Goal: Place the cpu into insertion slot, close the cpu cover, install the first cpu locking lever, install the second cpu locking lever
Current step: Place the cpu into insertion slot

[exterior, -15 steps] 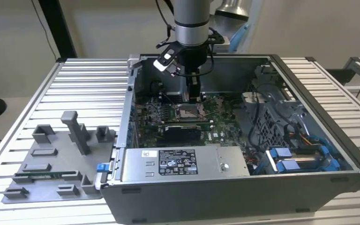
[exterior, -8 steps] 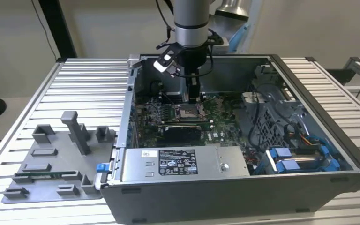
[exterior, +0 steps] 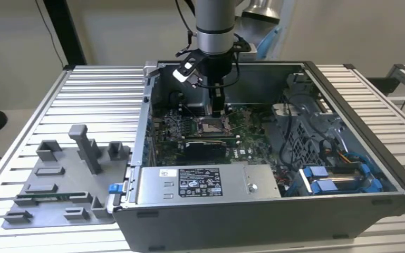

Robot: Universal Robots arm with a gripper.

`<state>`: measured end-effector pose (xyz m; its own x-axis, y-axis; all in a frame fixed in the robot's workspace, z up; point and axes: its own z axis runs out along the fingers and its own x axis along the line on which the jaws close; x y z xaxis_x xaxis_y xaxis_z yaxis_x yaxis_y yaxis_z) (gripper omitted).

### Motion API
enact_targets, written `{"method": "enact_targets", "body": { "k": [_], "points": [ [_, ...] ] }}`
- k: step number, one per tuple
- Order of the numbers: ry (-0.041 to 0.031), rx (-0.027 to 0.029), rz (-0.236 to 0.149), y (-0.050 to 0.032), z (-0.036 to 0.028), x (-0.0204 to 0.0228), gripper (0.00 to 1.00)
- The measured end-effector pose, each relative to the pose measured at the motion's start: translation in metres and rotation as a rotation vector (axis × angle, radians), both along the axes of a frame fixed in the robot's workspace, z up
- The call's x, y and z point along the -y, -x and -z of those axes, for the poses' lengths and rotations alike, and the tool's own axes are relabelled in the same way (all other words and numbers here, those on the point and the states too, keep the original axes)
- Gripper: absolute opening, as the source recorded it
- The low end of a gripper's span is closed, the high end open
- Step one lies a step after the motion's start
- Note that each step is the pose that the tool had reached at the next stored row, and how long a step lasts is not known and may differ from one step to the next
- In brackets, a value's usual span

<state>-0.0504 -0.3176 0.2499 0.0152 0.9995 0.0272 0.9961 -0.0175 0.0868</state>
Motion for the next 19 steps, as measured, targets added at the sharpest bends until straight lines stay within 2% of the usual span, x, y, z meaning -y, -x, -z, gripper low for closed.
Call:
{"method": "enact_targets", "body": {
  "k": [5, 19],
  "points": [
    [0.0001, -0.0001, 0.000, 0.0000, 0.0034, 0.0000, 0.00],
    [0.0001, -0.0001, 0.000, 0.0002, 0.0236, 0.0000, 0.00]
  ]
}}
